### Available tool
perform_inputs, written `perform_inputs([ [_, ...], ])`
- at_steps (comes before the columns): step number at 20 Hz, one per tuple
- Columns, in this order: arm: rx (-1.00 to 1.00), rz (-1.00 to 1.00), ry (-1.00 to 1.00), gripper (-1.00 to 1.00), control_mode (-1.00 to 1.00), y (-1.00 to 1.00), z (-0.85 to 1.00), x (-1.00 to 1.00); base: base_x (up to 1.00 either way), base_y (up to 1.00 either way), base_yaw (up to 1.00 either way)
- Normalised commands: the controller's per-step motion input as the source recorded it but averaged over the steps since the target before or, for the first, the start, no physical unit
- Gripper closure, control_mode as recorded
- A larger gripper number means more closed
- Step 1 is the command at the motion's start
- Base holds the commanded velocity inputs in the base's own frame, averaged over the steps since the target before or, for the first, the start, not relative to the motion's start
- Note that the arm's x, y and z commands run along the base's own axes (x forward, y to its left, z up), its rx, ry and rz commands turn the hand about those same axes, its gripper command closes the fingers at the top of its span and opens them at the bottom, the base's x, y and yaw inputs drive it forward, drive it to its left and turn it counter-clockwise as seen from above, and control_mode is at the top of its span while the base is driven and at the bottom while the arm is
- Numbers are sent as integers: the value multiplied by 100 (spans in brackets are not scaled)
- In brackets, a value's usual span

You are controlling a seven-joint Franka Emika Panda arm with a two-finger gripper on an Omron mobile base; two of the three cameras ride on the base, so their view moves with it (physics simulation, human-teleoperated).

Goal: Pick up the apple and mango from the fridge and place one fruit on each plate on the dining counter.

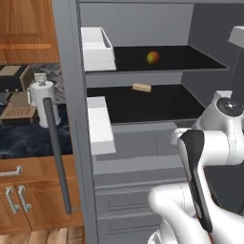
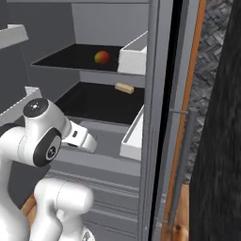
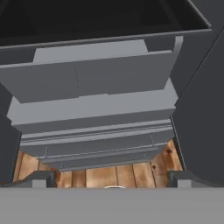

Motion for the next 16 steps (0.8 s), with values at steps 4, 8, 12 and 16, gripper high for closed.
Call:
perform_inputs([
  [4, 0, 0, 0, -100, 100, 0, 0, 0, 43, 9, -5],
  [8, 0, 0, 0, -100, 100, 0, 0, 0, 59, 19, -18],
  [12, 0, 0, 0, -100, 100, 0, 0, 0, 66, 31, -26],
  [16, 0, 0, 0, -100, 100, 0, 0, 0, 70, 30, -15],
])
